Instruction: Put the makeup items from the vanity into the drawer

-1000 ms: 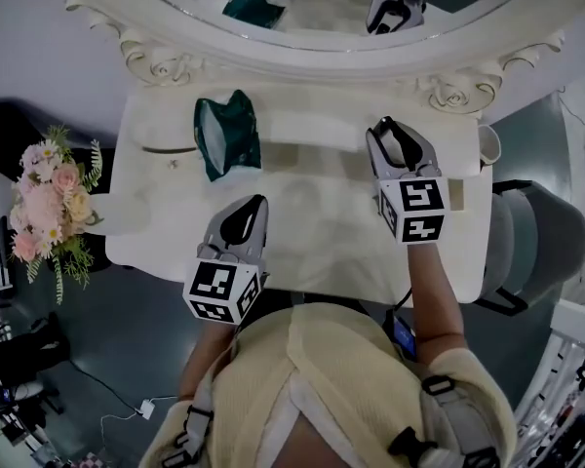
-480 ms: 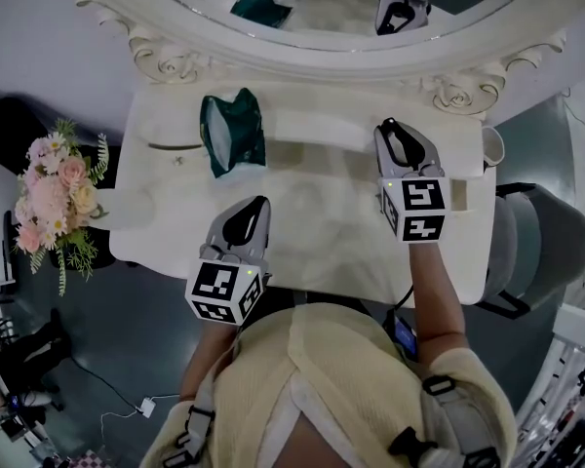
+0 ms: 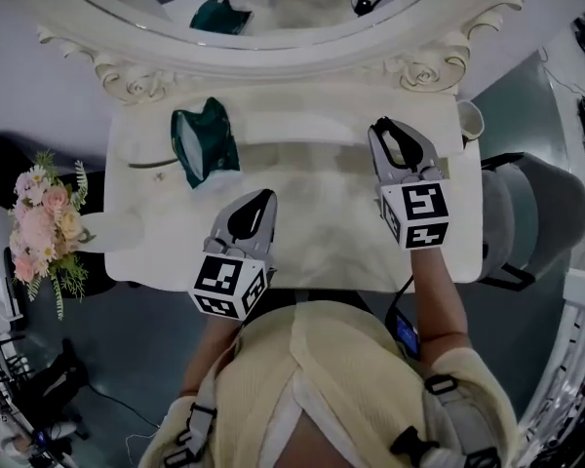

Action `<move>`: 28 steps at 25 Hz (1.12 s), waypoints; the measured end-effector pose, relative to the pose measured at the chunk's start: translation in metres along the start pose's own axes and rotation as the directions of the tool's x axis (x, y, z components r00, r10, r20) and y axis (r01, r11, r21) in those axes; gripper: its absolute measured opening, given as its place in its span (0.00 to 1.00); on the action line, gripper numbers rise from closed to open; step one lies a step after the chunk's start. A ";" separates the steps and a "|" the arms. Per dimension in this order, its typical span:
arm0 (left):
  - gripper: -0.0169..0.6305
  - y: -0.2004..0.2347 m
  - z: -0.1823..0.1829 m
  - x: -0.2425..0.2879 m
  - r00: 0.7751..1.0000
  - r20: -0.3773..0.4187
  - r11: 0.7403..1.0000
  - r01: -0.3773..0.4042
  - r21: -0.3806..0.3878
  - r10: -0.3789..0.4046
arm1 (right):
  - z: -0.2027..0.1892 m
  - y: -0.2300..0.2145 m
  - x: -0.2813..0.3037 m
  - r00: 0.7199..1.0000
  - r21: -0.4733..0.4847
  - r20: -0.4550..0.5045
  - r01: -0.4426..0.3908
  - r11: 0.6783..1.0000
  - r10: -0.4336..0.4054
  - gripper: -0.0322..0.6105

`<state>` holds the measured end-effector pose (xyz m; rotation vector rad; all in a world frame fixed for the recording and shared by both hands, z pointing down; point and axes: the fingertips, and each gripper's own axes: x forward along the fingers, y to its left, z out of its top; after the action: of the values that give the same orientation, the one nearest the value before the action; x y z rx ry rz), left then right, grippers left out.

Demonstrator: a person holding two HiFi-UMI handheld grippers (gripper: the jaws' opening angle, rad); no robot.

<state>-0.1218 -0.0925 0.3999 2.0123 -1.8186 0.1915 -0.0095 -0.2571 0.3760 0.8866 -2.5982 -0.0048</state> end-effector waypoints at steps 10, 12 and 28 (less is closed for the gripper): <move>0.04 -0.046 0.000 0.036 0.987 -0.036 0.986 0.159 0.044 -0.157 | -0.035 -0.043 -0.047 0.990 0.050 -0.057 0.133 0.990 -0.130 0.21; 0.04 -0.055 -0.001 0.042 0.982 -0.044 0.981 0.185 0.051 -0.183 | -0.043 -0.051 -0.055 0.986 0.060 -0.070 0.156 0.986 -0.152 0.21; 0.04 -0.122 0.000 0.089 0.933 -0.089 0.928 0.356 0.108 -0.348 | -0.101 -0.093 -0.090 0.961 0.119 -0.206 0.214 0.970 -0.187 0.21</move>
<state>0.0091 -0.1674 0.4068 2.3470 -1.4022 0.2648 0.1469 -0.2663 0.4245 1.1386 -2.3414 0.2010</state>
